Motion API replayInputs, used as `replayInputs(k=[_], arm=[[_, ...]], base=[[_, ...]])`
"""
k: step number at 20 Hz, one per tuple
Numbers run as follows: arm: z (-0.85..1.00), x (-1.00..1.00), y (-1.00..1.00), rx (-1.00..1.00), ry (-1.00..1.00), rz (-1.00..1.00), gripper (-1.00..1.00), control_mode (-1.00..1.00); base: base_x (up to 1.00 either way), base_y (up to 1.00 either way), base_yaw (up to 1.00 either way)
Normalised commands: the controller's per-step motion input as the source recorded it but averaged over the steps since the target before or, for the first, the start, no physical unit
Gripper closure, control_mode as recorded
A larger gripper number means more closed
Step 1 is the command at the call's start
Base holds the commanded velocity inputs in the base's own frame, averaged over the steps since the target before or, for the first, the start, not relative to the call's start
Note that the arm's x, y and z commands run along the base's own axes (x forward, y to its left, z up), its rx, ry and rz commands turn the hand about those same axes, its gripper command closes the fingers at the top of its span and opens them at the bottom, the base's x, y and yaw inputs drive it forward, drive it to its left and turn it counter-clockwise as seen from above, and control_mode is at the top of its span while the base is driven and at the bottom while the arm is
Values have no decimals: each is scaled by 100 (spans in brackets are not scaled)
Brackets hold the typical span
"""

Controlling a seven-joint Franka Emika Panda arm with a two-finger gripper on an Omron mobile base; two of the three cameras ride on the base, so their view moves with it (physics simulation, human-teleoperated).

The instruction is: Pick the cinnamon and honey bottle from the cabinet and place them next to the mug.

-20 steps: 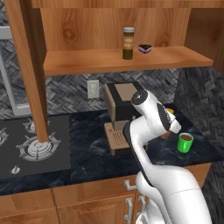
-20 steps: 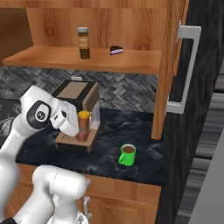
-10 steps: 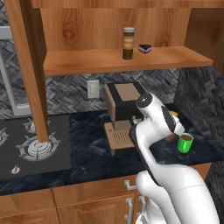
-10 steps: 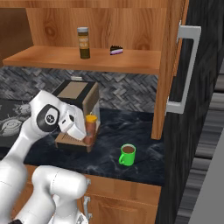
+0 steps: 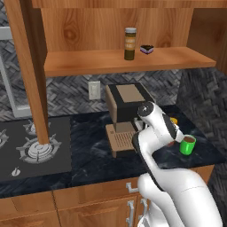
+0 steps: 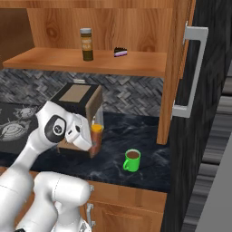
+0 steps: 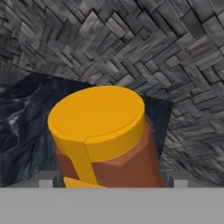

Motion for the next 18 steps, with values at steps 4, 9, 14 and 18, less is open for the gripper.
replayInputs(k=[4, 9, 14, 18], arm=[[-61, 9, 0, 0, 0, 0, 100, -100], [-40, 6, -3, 0, 0, 0, 100, -100], [-25, -15, -11, 0, 1, 0, 100, -100], [-15, -42, -5, 0, 0, 0, 100, -100]], base=[[0, 0, 0], [0, 0, 0], [0, 0, 0], [0, 0, 0]])
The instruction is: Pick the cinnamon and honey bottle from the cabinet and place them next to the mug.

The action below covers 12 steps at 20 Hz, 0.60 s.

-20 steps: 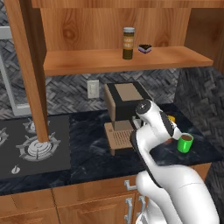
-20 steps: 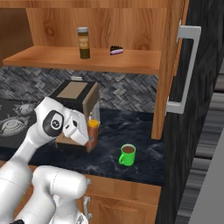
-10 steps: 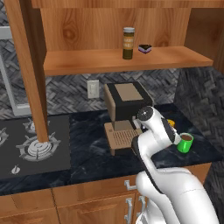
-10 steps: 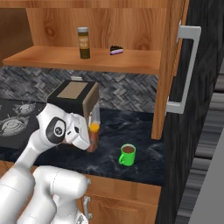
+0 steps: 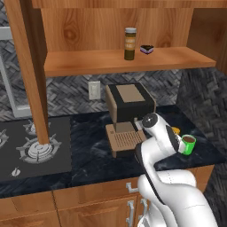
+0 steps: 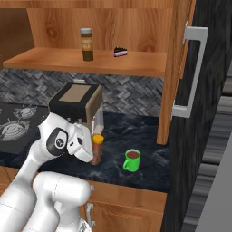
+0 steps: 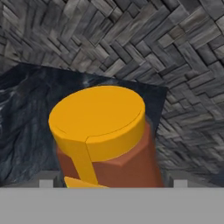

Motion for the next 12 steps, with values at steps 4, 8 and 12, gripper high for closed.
replayInputs(k=[4, 8, 12], arm=[[-28, -13, -4, 0, 0, 0, 100, -100], [-27, 0, -12, 0, 0, 0, 100, -100], [-35, 0, -21, 0, 1, 0, 100, -100]], base=[[0, 0, 0], [0, 0, 0], [0, 0, 0]])
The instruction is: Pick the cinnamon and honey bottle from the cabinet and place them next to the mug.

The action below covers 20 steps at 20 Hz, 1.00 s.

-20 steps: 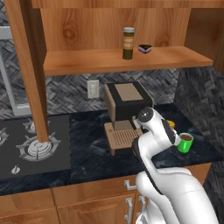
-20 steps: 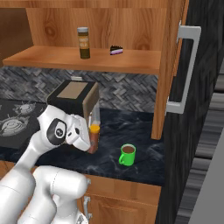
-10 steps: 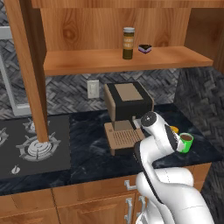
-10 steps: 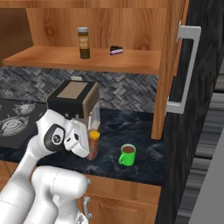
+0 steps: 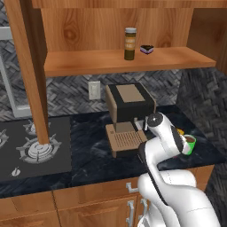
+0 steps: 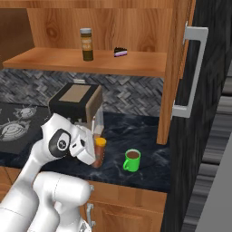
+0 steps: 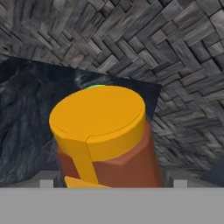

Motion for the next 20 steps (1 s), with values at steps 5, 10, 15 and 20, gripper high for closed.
replayInputs(k=[5, 10, 15, 20], arm=[[-36, 0, -20, 0, 5, 0, 100, -100], [-21, 6, -6, 0, 0, 0, 100, -100], [-14, 21, 0, -1, 0, 0, 100, -100], [-26, 30, -5, -3, 0, 0, 100, -100]], base=[[0, 0, 0], [0, 0, 0], [0, 0, 0], [0, 0, 0]])
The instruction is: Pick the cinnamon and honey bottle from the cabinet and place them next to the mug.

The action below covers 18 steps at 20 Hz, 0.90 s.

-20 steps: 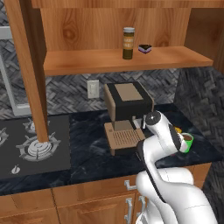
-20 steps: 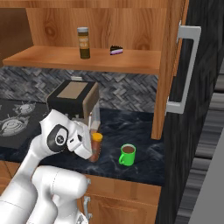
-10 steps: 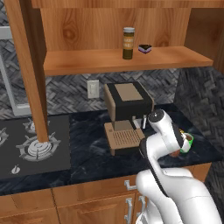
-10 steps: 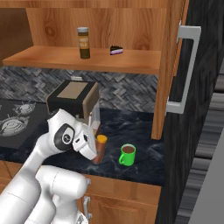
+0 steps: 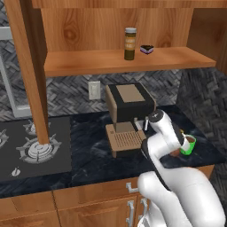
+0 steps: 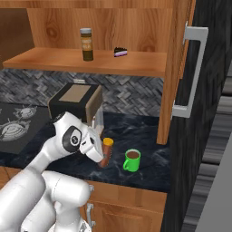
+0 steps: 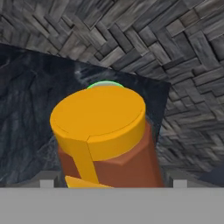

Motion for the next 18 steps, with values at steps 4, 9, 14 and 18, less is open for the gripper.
replayInputs(k=[4, 9, 14, 18], arm=[[-29, 19, -11, -3, 0, 0, 100, -100], [-33, 4, -4, -2, 0, 0, 100, -100], [-43, 0, 0, -1, 0, 0, 100, -100], [-46, 0, -1, 0, 0, 0, 100, -100]], base=[[0, 0, 0], [0, 0, 0], [0, 0, 0], [0, 0, 0]])
